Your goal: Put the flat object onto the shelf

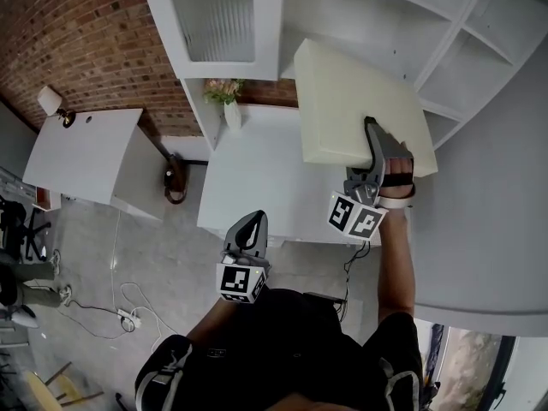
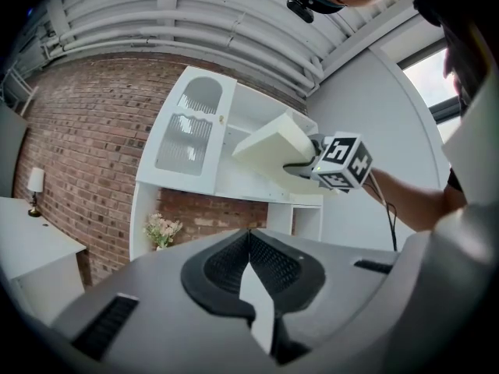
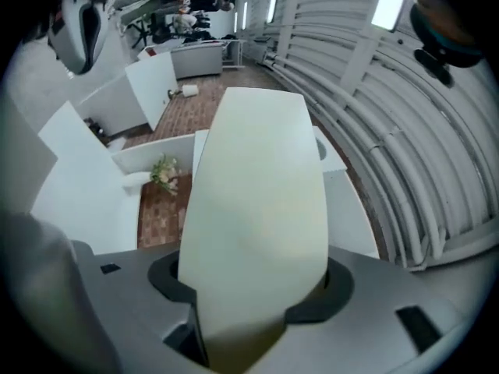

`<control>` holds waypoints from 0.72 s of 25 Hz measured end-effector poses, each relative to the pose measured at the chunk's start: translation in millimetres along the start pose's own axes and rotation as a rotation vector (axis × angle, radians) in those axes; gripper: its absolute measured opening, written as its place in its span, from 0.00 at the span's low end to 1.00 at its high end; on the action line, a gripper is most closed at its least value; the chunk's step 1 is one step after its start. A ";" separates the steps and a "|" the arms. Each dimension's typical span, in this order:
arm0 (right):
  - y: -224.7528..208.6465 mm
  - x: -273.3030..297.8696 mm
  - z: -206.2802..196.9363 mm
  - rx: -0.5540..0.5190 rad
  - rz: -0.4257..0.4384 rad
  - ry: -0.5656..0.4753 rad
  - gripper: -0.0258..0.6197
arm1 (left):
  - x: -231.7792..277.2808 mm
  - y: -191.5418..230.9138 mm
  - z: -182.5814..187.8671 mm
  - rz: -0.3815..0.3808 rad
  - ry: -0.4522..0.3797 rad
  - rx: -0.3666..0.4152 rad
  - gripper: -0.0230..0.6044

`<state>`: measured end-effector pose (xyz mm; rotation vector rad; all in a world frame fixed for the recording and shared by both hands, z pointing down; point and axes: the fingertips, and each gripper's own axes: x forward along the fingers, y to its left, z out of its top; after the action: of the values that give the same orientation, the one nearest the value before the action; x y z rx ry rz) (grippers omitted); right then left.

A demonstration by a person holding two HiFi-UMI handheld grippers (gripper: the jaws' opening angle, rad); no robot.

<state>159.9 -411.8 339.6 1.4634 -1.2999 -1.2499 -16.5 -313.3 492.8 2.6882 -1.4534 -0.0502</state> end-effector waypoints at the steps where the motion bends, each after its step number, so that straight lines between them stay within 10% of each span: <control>1: 6.3 11.5 -2.0 -0.036 0.011 0.013 0.48 | 1.5 1.8 0.3 -0.001 0.000 -0.001 0.05; 18: 98.8 149.9 -31.3 -0.268 0.171 0.113 0.51 | 25.6 29.7 -3.1 0.021 0.030 -0.026 0.05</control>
<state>168.5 -576.6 417.0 1.1896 -1.1097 -1.1612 -27.1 -350.7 498.8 2.6410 -1.4619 -0.0265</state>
